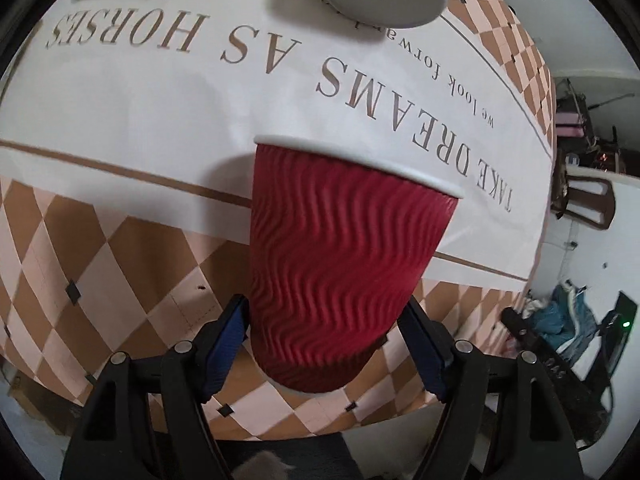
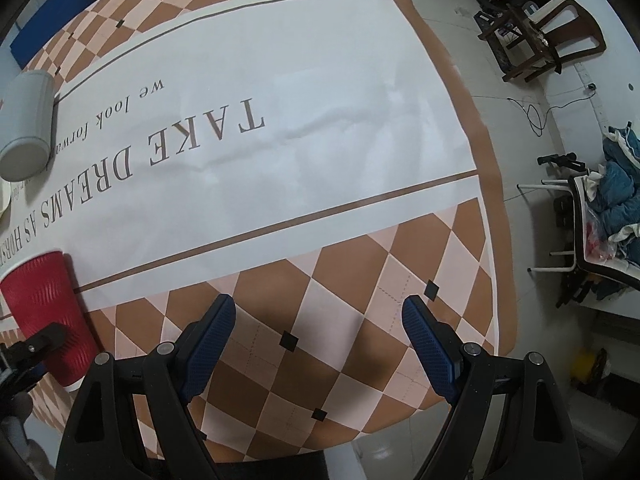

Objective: Flip cup upside down
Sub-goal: 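Close the left tool on the red cup's body and lift it, then pass the red cup from the left tool into the right tool's fingers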

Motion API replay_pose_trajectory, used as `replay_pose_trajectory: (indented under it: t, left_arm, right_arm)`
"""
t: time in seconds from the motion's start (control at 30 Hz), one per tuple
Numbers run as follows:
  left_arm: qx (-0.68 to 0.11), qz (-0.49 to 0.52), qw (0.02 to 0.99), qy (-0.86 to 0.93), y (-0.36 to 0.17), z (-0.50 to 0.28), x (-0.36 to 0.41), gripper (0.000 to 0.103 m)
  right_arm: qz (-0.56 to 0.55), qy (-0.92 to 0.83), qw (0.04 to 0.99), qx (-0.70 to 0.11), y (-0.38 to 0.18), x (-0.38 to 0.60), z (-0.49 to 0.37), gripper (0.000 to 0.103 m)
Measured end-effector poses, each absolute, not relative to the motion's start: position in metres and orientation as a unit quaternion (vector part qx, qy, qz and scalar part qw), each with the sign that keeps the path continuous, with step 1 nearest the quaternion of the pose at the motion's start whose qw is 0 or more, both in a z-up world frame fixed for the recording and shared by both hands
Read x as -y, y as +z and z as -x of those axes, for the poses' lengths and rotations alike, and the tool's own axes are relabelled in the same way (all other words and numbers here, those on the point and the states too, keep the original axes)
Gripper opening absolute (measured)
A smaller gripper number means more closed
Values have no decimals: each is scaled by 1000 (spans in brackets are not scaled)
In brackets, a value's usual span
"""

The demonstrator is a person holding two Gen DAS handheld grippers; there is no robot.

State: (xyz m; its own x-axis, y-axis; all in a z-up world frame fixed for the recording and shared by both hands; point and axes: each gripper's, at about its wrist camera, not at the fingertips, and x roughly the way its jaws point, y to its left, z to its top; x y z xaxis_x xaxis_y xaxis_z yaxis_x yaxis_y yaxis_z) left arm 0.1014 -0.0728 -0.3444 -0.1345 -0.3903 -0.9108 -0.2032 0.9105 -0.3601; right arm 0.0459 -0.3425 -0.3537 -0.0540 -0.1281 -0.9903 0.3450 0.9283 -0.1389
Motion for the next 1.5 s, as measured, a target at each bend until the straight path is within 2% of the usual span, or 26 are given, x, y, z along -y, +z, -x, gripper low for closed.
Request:
replay_pose_trajectory:
  t: [0.13, 0.2, 0.23, 0.47, 0.53, 0.6, 0.67, 0.77, 0.87, 0.97, 1.0, 1.13, 1.3, 1.43, 1.5]
  left_arm:
    - [-743, 163, 644, -81, -340, -100, 75, 86]
    - [-740, 155, 649, -85, -339, -99, 79, 96]
    - [-737, 150, 653, -87, -337, -99, 80, 98]
    - [-703, 127, 691, -111, -287, -89, 68, 99]
    - [-681, 109, 715, -113, -263, -85, 61, 100]
    - [-646, 70, 754, -97, -232, -77, 45, 101]
    - [-610, 11, 790, -54, -212, -66, 27, 101]
    - [-581, -50, 812, 2, -218, -52, 8, 101]
    - [-611, -57, 789, 30, -257, -44, -14, 101]
    - [-637, -47, 768, 41, -293, -36, -28, 101]
    - [-645, -48, 761, 48, -305, -33, -30, 101]
    - [-665, -13, 744, 59, -331, -20, -34, 101]
    - [-673, 19, 734, 91, -345, -20, -39, 102]
    - [-679, 35, 725, 111, -355, -20, -45, 102]
    - [-679, 39, 723, 124, -358, -20, -49, 102]
  right_arm:
    - [-82, -175, 684, -704, -348, 351, -50, 87]
    - [-83, -175, 684, -704, -344, 358, -63, 87]
    - [-84, -174, 684, -703, -343, 360, -64, 87]
    - [-87, -151, 702, -690, -325, 355, -70, 88]
    - [-72, -121, 727, -673, -308, 343, -70, 94]
    - [-27, -84, 753, -652, -288, 324, -73, 98]
    - [68, -39, 776, -626, -265, 290, -73, 98]
    - [219, 43, 773, -594, -248, 230, -66, 98]
    - [429, 129, 720, -530, -253, 161, -39, 98]
    - [641, 201, 598, -438, -288, 111, 3, 94]
    - [701, 219, 552, -395, -302, 102, 15, 90]
    - [852, 284, 380, -223, -344, 101, 48, 87]
    - [918, 336, 202, -51, -382, 122, 56, 86]
    - [930, 346, 118, 34, -412, 137, 40, 86]
    - [930, 349, 100, 51, -426, 137, 35, 75]
